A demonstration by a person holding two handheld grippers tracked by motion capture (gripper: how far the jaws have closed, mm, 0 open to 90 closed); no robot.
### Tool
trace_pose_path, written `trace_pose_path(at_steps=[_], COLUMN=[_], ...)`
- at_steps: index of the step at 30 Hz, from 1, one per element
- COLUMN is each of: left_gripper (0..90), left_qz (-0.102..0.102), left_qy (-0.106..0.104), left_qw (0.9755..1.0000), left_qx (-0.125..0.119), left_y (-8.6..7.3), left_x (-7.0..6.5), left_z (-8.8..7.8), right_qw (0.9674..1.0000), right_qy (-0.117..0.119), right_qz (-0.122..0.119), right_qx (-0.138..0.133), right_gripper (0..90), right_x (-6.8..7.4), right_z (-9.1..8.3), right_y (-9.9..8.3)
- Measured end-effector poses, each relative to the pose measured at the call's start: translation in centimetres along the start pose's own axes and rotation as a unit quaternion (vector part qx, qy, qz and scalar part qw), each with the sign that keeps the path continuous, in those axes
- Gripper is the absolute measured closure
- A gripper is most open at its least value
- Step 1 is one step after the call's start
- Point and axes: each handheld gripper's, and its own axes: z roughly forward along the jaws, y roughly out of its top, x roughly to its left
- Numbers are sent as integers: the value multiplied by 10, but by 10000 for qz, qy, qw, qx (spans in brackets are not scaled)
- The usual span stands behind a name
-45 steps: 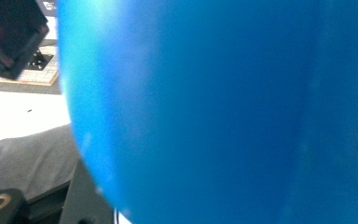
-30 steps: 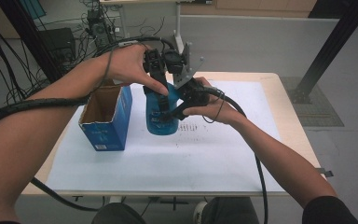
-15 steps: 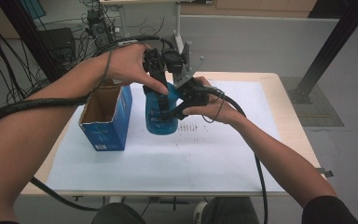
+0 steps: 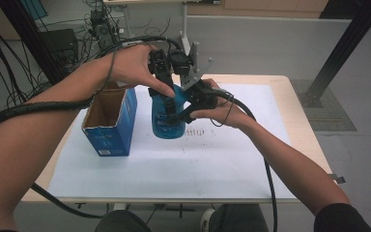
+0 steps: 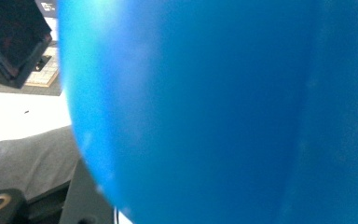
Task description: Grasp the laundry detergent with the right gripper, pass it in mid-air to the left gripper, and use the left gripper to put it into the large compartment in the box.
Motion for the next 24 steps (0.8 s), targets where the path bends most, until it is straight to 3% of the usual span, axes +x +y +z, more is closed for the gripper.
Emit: trace_pose_path(at_steps=[24], left_gripper=[58], left_qz=[-2], left_qy=[39], left_qw=[10000], left_qx=[3], left_y=[-1], left_x=[0], left_z=[-3], right_qw=[10000], right_qy=[7], right_qz=[-33], right_qx=[-25], right_gripper=[434], right_x=[-1], right_z=[0], right_y=[4])
